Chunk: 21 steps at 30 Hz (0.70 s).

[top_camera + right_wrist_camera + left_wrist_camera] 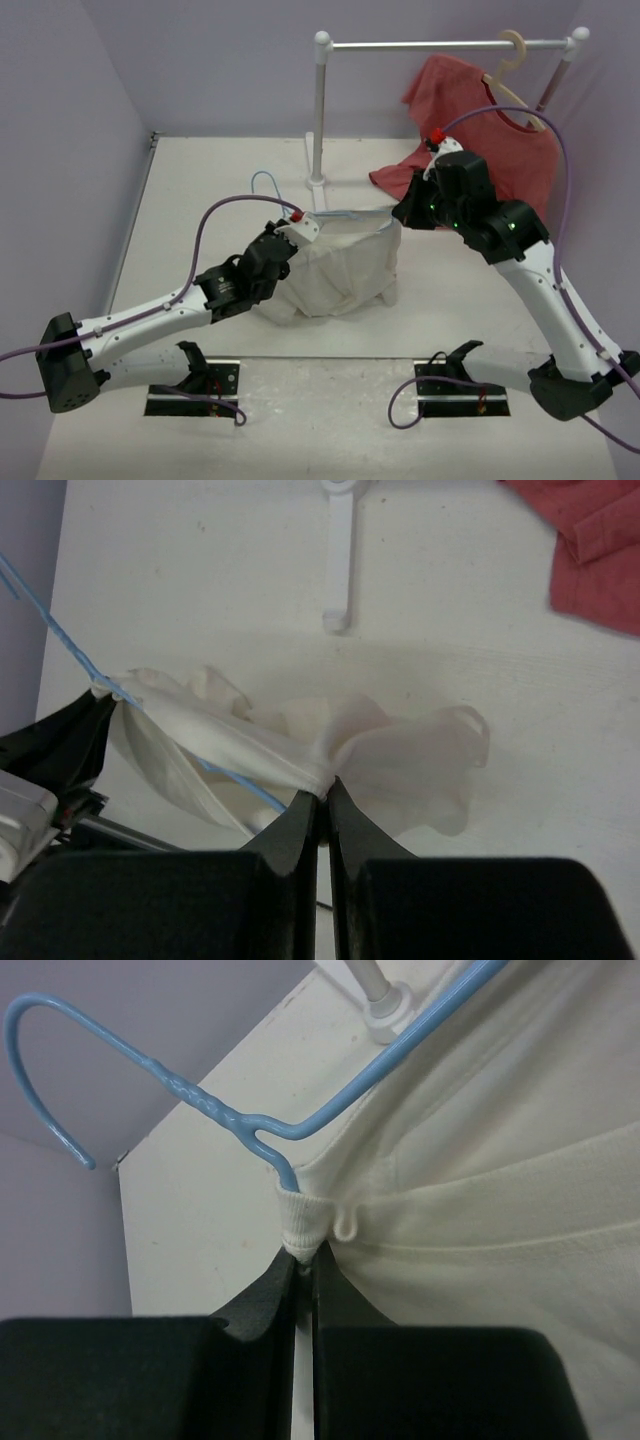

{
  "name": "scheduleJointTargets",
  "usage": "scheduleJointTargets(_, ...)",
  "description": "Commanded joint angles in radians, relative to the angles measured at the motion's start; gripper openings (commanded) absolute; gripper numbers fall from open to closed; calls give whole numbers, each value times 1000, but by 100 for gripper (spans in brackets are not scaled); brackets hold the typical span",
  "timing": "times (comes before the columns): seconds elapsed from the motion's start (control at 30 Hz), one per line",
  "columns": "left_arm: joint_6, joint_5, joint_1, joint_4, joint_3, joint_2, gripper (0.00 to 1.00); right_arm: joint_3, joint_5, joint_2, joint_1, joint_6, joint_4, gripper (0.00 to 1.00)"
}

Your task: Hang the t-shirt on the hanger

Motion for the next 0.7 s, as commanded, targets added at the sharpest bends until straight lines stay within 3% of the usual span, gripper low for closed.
scheduleJointTargets(0.0,-48,-179,24,-1,55,-41,0,-100,166,-125,-6,-34,11,0)
scheduleJointTargets(0.23,-11,-265,53,101,37,-108,0,-218,119,-153,-31,-33,36,0)
scheduleJointTargets(0.33,128,-273,50,244,-26,-128,0,-205,5,-203,-51,-17,77,1)
scheduleJointTargets(0.4,146,-247,46,271,-45,-138,0,-156,-36,-222,-61,5,83,8)
scheduleJointTargets(0.47,142,-223,39,273,-66,-147,0,-106,-53,-222,-67,17,82,1)
scheduleJointTargets(0.67,178,-268,24,336,-84,-108,0,64,-203,-186,-69,61,84,0)
